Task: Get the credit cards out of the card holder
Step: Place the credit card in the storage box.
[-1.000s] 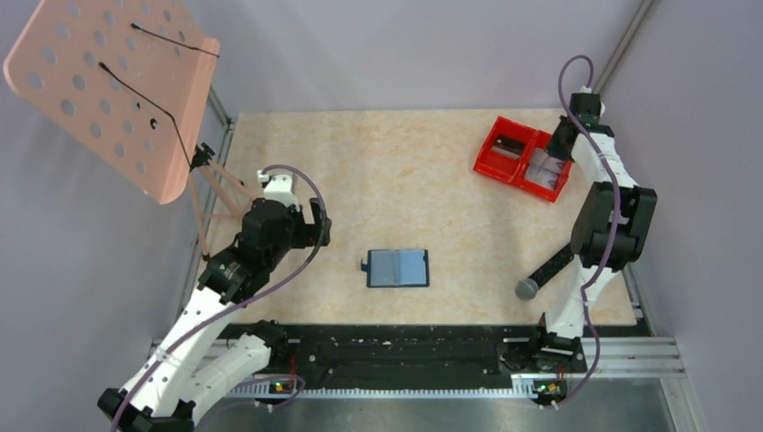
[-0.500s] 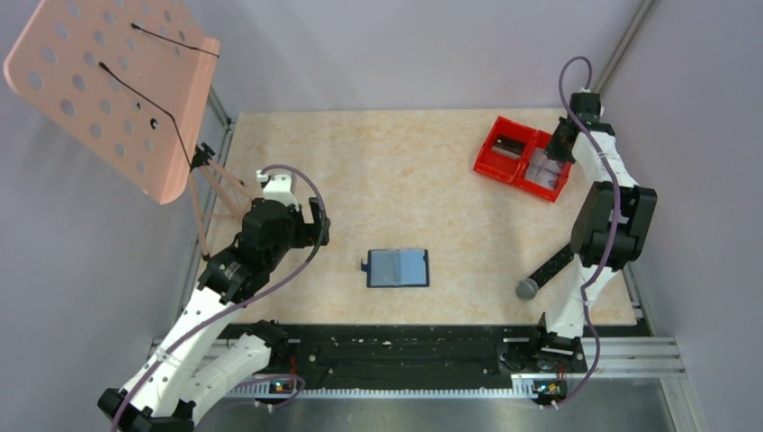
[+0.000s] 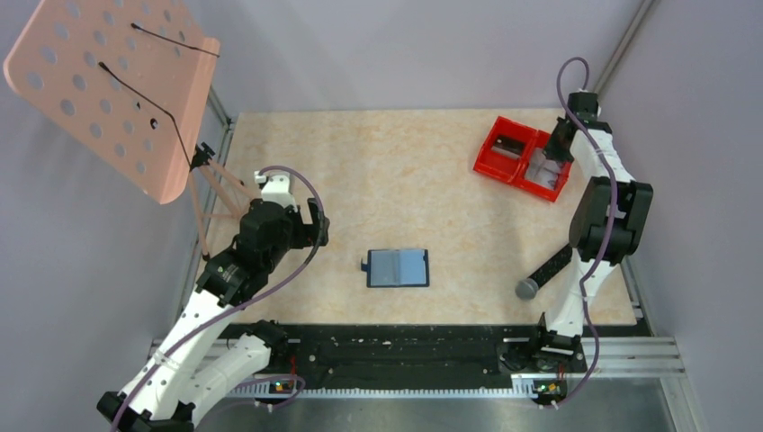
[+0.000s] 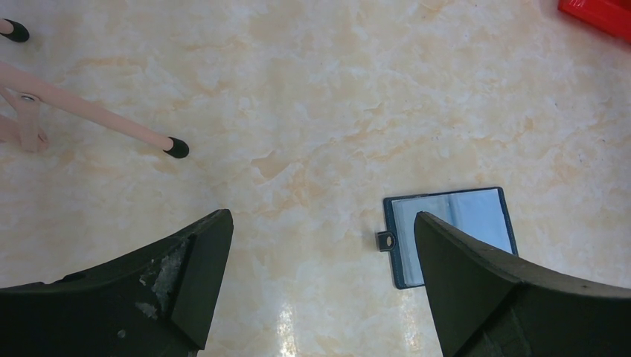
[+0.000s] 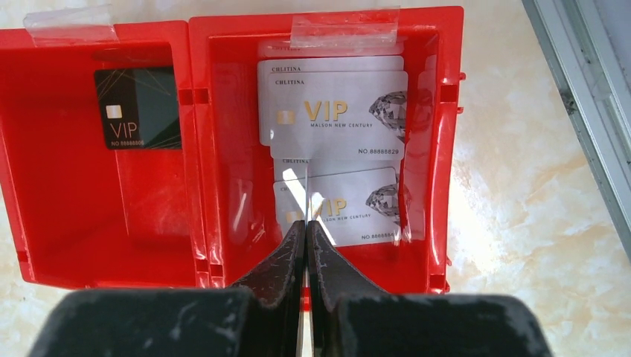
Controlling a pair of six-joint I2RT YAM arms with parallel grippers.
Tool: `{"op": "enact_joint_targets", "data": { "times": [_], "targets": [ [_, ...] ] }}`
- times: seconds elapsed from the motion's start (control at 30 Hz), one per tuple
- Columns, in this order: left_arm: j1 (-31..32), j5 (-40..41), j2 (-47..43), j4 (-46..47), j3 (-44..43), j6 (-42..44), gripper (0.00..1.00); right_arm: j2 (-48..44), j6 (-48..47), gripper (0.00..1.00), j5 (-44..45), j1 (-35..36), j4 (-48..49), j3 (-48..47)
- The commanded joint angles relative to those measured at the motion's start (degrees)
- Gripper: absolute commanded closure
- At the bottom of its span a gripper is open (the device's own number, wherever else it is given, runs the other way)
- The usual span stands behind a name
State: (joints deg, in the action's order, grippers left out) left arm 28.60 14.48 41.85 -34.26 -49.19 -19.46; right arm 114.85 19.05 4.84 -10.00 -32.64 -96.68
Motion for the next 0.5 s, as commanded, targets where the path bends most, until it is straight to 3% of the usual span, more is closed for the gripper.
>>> {"op": "enact_joint_targets", "data": {
  "times": [0.0,0.47],
  "targets": [
    [-0.19,0.94,-0.55,2.0,0.29,0.8,0.03,0.86,-0.69,1.0,1.17,-0.92,1.14,-3.64],
    [-0.19,0.93,-0.05,2.0,0.23,0.92,0.03,1.39,-3.58,1.0,2.02,-1.43,2.63,-3.99]
  ]
}}
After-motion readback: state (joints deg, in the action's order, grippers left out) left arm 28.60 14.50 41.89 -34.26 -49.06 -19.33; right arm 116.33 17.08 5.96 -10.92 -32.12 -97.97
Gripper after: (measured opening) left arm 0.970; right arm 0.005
